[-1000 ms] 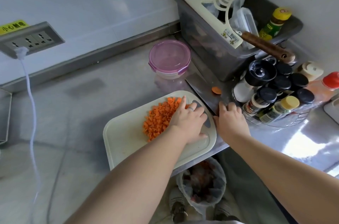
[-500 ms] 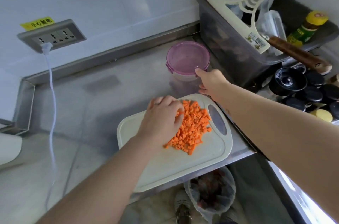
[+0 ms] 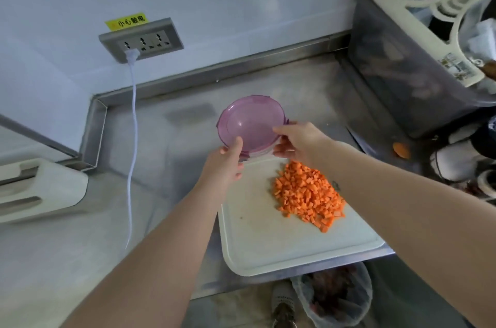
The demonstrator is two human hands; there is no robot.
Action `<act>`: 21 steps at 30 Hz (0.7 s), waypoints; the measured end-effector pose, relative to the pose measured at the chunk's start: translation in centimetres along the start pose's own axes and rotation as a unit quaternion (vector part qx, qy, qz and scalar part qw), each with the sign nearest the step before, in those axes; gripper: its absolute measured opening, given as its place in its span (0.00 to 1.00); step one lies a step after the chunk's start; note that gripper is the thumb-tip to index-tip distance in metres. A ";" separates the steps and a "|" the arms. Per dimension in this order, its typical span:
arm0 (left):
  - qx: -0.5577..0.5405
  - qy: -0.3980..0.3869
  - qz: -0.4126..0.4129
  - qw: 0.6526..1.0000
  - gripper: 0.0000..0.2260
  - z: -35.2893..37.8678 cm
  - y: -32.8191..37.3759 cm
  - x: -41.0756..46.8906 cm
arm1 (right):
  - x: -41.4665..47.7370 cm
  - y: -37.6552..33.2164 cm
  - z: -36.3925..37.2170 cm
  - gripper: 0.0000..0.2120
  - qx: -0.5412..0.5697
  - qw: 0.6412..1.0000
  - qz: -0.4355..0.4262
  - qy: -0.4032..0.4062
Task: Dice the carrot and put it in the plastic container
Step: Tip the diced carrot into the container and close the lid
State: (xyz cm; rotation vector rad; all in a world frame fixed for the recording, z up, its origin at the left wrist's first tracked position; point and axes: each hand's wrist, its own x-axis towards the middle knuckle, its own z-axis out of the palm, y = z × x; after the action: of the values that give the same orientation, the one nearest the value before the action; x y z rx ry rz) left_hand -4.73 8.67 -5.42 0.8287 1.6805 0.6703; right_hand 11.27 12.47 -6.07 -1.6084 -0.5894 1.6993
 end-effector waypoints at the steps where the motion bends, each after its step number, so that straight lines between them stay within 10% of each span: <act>1: -0.054 -0.006 -0.034 0.998 0.17 -0.2 -0.1 0.2 | -0.1 0.4 0.4 0.06 -0.011 1.000 0.003 -0.003; 8: -0.211 0.032 -0.093 0.972 0.10 -0.4 0.1 1.4 | -0.1 1.3 1.5 0.08 -0.028 0.998 -0.021 0.058; 21: -0.124 0.008 -0.003 0.992 0.12 -2.7 1.4 0.7 | -2.5 -1.6 1.9 0.09 -0.033 0.998 -0.055 -0.021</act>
State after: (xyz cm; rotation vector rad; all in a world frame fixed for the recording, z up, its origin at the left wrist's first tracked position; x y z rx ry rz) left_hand -7.20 9.97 -4.06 0.6423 1.5754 0.8638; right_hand 9.65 11.93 -3.03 -1.5608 -0.7480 1.6513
